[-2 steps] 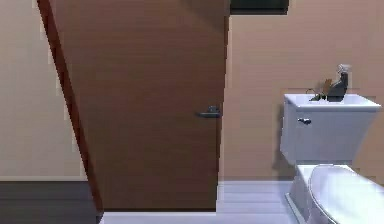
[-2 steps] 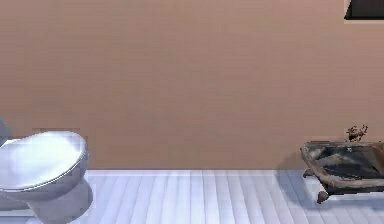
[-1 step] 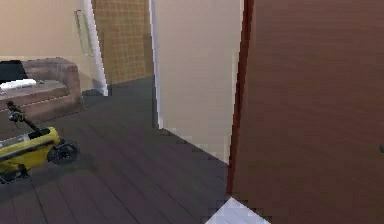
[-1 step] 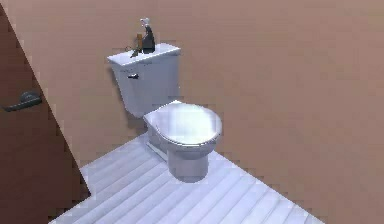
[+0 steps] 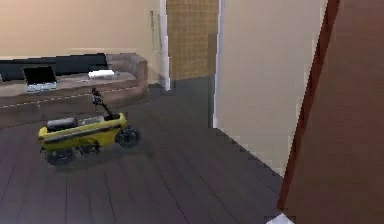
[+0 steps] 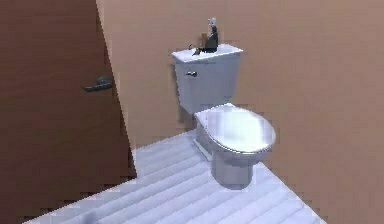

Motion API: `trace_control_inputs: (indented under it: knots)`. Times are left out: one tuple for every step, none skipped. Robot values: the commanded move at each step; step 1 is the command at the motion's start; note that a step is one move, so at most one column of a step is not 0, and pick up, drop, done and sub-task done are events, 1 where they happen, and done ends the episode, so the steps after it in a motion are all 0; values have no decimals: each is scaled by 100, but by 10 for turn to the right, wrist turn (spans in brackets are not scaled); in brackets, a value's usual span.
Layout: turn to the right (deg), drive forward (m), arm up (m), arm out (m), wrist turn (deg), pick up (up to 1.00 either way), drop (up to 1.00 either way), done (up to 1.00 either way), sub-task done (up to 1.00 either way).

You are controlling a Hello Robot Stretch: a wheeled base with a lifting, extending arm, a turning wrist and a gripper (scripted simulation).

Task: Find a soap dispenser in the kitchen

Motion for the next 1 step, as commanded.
trace_control_inputs:
  knots:
    - [0, 100, 0, 0, 0, 0, 0, 0, 0]
